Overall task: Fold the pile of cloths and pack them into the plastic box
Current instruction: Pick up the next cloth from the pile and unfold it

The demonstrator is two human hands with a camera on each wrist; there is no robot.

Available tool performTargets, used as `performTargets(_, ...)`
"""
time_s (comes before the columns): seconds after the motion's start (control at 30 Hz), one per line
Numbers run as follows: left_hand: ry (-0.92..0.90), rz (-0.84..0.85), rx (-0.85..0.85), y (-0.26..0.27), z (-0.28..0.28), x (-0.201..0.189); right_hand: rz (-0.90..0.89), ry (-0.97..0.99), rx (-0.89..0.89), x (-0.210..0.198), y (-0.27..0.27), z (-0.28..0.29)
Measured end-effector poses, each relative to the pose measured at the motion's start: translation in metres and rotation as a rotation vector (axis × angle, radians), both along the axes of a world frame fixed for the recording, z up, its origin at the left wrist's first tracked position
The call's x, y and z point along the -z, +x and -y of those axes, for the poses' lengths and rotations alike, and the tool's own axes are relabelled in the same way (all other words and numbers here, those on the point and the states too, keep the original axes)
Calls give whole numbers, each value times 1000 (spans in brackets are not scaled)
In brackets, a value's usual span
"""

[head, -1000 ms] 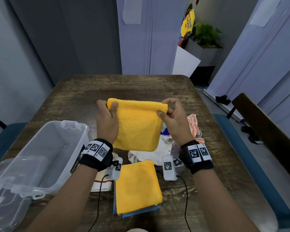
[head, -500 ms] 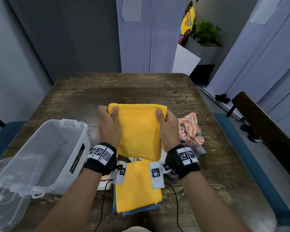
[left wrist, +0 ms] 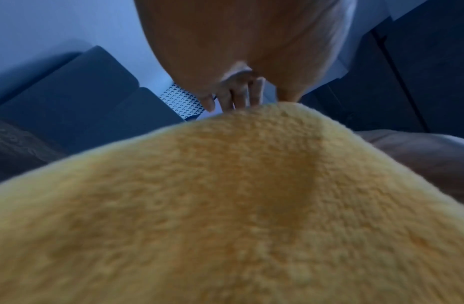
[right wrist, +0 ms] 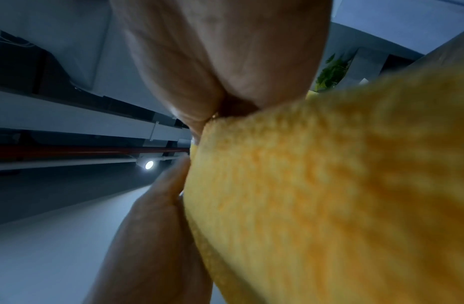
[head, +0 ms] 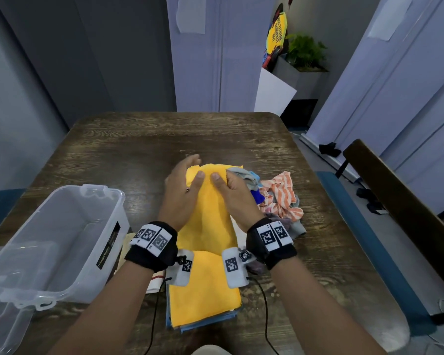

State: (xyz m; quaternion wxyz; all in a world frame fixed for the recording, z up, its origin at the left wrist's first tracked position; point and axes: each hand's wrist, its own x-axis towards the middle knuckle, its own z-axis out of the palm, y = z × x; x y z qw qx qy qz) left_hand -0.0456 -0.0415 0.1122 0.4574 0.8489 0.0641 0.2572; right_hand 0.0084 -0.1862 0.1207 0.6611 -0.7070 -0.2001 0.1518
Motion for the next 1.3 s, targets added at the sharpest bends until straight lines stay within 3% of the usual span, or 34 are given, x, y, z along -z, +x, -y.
performTargets(0.1,-27,-61,106,0,7,-6,-25,-2,-28,-4,-4,1)
performTargets(0.3,-10,-124,74,4,6,7,-147,-30,-13,-3,-2,10)
performTargets(0.47,41,10,-50,3,6,-3,-70,-25,-67,-6,-4,11)
performTargets(0.6,-87,95,-128,7,-8,-16,134,-280,-196,6,-5,10)
performTargets(0.77,-56,70,-59,-2,-26,-27,224,-187,137,17,3,25)
performTargets(1.0,-218,-156,117,-14,-22,-21,236,-91,265,-1,12,27)
performTargets(1.07,-291,-113,88,-13,-15,-24,142,22,351,-2,12,28)
performTargets(1.17,-337,-14,8,-9,-9,-31,-206,308,336,2,7,23)
performTargets(1.23,-337,17,-40,-6,-7,-31,-313,326,264,9,0,19)
performTargets(1.3,-317,13,-65,-5,-6,-29,-286,245,234,22,-8,13)
